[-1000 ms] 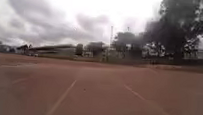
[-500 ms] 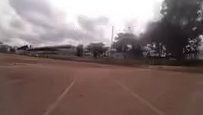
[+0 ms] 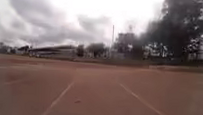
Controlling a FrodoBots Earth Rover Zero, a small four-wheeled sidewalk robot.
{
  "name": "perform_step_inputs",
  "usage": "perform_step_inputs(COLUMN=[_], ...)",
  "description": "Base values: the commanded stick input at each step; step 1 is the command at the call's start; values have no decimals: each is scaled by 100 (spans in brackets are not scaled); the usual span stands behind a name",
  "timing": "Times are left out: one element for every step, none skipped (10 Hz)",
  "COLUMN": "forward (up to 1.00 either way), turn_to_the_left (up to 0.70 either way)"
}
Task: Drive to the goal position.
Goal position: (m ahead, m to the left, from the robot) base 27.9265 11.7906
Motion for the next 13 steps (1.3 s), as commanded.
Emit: perform_step_inputs(forward=[70, 70, 70, 70, 70, 70, 70, 70, 70, 70, 70, 70, 70], turn_to_the_left=[0, 0, 0, 0, 0, 0, 0, 0, 0, 0, 0, 0, 0])
